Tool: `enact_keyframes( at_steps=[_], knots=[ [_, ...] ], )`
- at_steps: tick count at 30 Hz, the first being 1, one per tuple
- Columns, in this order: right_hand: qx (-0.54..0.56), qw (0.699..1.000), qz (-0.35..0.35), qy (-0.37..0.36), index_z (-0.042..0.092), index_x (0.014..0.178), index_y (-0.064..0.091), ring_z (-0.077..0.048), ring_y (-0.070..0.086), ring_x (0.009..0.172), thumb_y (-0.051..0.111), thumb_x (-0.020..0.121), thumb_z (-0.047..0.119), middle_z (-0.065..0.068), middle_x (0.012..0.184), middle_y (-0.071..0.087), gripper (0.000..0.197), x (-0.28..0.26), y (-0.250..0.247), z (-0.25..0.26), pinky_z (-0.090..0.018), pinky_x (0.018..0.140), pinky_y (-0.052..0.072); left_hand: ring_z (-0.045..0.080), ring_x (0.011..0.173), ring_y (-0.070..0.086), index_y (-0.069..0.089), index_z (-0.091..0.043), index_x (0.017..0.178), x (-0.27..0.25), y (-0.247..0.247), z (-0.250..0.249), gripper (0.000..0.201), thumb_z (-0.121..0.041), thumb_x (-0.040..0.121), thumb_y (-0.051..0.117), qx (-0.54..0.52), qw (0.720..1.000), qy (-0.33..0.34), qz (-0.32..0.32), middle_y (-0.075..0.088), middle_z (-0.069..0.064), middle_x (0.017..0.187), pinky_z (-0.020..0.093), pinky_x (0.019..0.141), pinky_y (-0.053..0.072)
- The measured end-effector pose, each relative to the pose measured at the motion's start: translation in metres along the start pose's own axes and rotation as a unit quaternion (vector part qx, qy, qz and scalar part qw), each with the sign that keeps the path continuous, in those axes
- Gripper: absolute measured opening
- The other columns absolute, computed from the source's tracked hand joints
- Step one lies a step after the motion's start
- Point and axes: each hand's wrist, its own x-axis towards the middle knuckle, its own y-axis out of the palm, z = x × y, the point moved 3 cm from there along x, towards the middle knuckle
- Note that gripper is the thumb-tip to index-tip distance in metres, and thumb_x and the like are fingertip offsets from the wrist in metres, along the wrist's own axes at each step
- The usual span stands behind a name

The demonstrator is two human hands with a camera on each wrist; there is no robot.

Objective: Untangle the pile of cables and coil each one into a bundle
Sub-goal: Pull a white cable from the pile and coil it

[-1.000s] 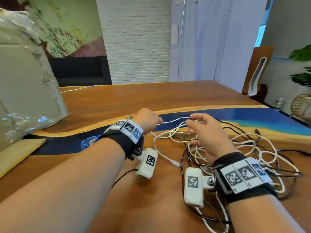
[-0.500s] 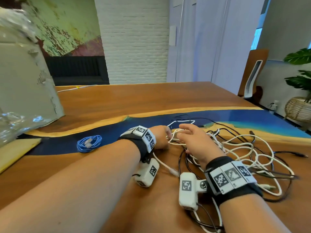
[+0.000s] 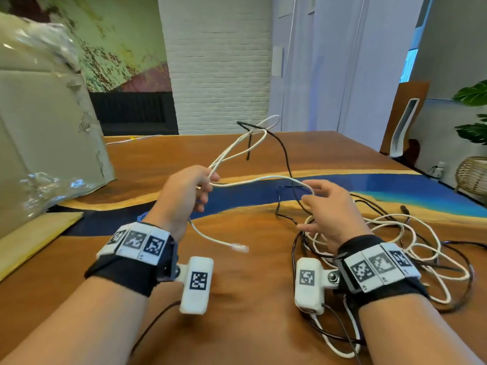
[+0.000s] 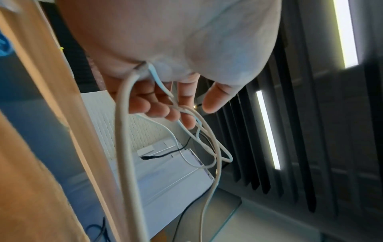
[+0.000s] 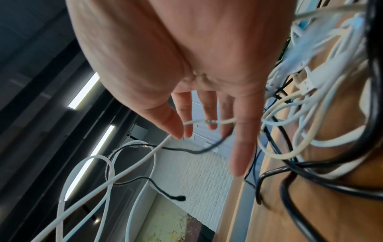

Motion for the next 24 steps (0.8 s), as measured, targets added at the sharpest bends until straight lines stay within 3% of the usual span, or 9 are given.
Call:
enact_keyframes(
  at_steps=[2, 5, 10, 12, 14, 16, 19, 22, 24],
  knots=[
    [-0.009, 0.999, 0.036, -0.007, 0.025, 0.112, 0.071, -0.022, 0.065, 0.102, 0.059, 0.102, 0.012, -0.004, 0.119, 0.063, 0.021, -0.004, 0.004, 0.003, -0.042, 0.062, 0.065, 0.015, 0.062, 0.045, 0.073, -0.016, 0.081, -0.009, -0.005, 0.008, 0.02, -0.027, 0.092, 0.059, -0.02, 1.0, -0.007, 0.011, 0.05, 0.003, 0.076, 0.031, 0.052, 0.034],
    [-0.05, 0.996, 0.057, -0.039, 0.025, 0.102, 0.075, -0.022, 0.069, 0.1, 0.061, 0.102, 0.018, -0.006, 0.111, 0.071, 0.016, -0.006, 0.006, 0.007, -0.036, 0.057, 0.062, 0.017, 0.064, 0.044, 0.073, -0.017, 0.083, -0.012, -0.013, 0.015, 0.02, -0.022, 0.099, 0.062, 0.022, 1.0, 0.007, 0.016, 0.049, 0.002, 0.073, 0.029, 0.053, 0.033],
    [-0.023, 0.992, 0.122, -0.023, 0.02, 0.101, 0.078, -0.025, 0.065, 0.108, 0.055, 0.098, 0.011, -0.007, 0.119, 0.069, 0.025, -0.012, 0.007, 0.015, -0.043, 0.065, 0.061, 0.023, 0.064, 0.035, 0.079, -0.026, 0.086, -0.013, -0.029, 0.017, 0.028, -0.008, 0.097, 0.06, 0.103, 0.994, -0.008, 0.028, 0.048, -0.001, 0.065, 0.03, 0.057, 0.028],
    [-0.02, 0.991, 0.127, -0.035, 0.014, 0.083, 0.08, -0.017, 0.062, 0.112, 0.058, 0.098, 0.017, 0.0, 0.124, 0.069, 0.028, -0.017, 0.01, 0.021, -0.044, 0.068, 0.06, 0.014, 0.056, 0.04, 0.08, -0.028, 0.085, -0.02, -0.027, 0.016, 0.029, -0.009, 0.097, 0.061, 0.129, 0.99, -0.015, 0.045, 0.052, -0.009, 0.061, 0.026, 0.053, 0.031],
    [-0.044, 0.988, 0.128, -0.068, 0.009, 0.069, 0.077, -0.005, 0.06, 0.118, 0.061, 0.099, 0.022, 0.012, 0.127, 0.068, 0.037, -0.023, 0.018, 0.025, -0.036, 0.062, 0.06, 0.01, 0.05, 0.041, 0.081, -0.029, 0.088, -0.024, -0.023, 0.015, 0.028, -0.011, 0.096, 0.062, 0.138, 0.988, -0.018, 0.066, 0.057, -0.017, 0.057, 0.024, 0.051, 0.031],
    [-0.078, 0.985, 0.129, -0.086, 0.01, 0.075, 0.08, -0.001, 0.064, 0.104, 0.063, 0.1, 0.023, 0.01, 0.109, 0.073, 0.033, -0.025, 0.027, 0.024, -0.029, 0.052, 0.055, 0.006, 0.051, 0.045, 0.081, -0.027, 0.091, -0.028, -0.02, 0.014, 0.025, -0.011, 0.096, 0.062, 0.136, 0.987, -0.015, 0.081, 0.061, -0.021, 0.058, 0.024, 0.054, 0.034],
    [-0.073, 0.988, 0.114, -0.076, 0.017, 0.094, 0.081, -0.016, 0.062, 0.065, 0.068, 0.098, 0.025, -0.015, 0.08, 0.067, 0.016, -0.024, 0.033, 0.016, -0.031, 0.053, 0.056, 0.006, 0.057, 0.049, 0.082, -0.023, 0.088, -0.029, -0.024, 0.015, 0.017, -0.022, 0.096, 0.067, 0.105, 0.991, -0.012, 0.078, 0.06, -0.015, 0.062, 0.021, 0.058, 0.037],
    [0.016, 0.998, 0.037, -0.055, 0.01, 0.104, 0.078, -0.02, 0.062, 0.058, 0.067, 0.098, 0.012, -0.008, 0.068, 0.067, 0.013, -0.016, 0.02, 0.015, -0.031, 0.058, 0.058, -0.001, 0.056, 0.051, 0.08, -0.02, 0.085, -0.026, -0.035, 0.015, 0.019, -0.027, 0.097, 0.067, 0.086, 0.996, 0.006, 0.009, 0.06, -0.023, 0.057, 0.023, 0.059, 0.038],
    [0.062, 0.996, -0.039, -0.045, 0.007, 0.108, 0.076, -0.016, 0.061, 0.052, 0.065, 0.097, 0.007, -0.007, 0.071, 0.068, 0.016, -0.007, 0.002, 0.014, -0.03, 0.058, 0.056, 0.002, 0.061, 0.049, 0.08, -0.02, 0.085, -0.02, -0.045, 0.019, 0.02, -0.028, 0.097, 0.066, 0.061, 0.997, 0.001, -0.055, 0.058, -0.024, 0.054, 0.029, 0.06, 0.037]
  ],
)
